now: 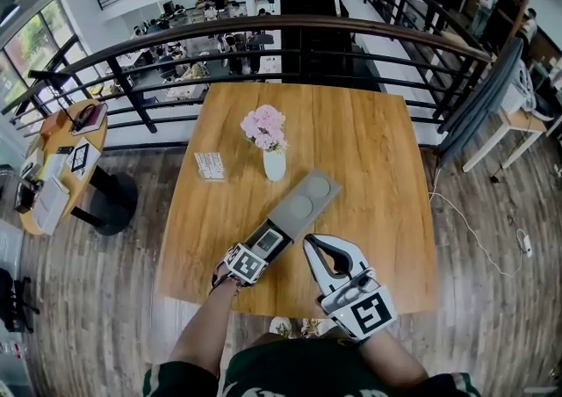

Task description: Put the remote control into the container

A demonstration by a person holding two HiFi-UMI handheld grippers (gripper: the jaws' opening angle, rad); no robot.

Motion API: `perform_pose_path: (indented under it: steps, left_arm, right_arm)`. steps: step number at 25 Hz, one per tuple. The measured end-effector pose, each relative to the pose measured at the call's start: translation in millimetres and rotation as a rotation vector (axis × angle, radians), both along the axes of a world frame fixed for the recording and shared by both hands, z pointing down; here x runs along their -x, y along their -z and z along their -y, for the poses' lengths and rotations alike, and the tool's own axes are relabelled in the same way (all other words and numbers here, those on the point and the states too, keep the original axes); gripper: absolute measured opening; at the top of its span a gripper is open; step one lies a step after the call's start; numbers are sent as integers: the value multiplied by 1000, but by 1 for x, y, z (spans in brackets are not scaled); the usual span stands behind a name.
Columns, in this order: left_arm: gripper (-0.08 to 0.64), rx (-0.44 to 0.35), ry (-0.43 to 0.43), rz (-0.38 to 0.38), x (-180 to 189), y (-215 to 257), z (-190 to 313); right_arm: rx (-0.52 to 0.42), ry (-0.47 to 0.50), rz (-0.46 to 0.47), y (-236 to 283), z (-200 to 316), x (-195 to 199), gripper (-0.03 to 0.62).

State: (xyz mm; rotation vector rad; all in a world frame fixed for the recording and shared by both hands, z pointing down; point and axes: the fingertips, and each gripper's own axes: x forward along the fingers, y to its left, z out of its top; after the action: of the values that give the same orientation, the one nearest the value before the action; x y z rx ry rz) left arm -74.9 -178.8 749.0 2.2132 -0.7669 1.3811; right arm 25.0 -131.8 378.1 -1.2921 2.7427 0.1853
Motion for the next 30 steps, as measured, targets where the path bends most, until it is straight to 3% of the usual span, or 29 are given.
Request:
perform_pose_path:
  steps: [15, 22, 30]
  left_arm:
    - [255, 120, -4, 92, 2, -20, -5]
    - [259, 180, 62, 44, 7, -19, -4]
    - [272, 163, 91, -5, 6, -13, -2]
  right_arm:
    - [7, 22, 5, -5, 4, 13, 15]
    - [0, 30, 14, -2, 3, 17, 15]
    - [3, 25, 6, -6, 0, 15, 15]
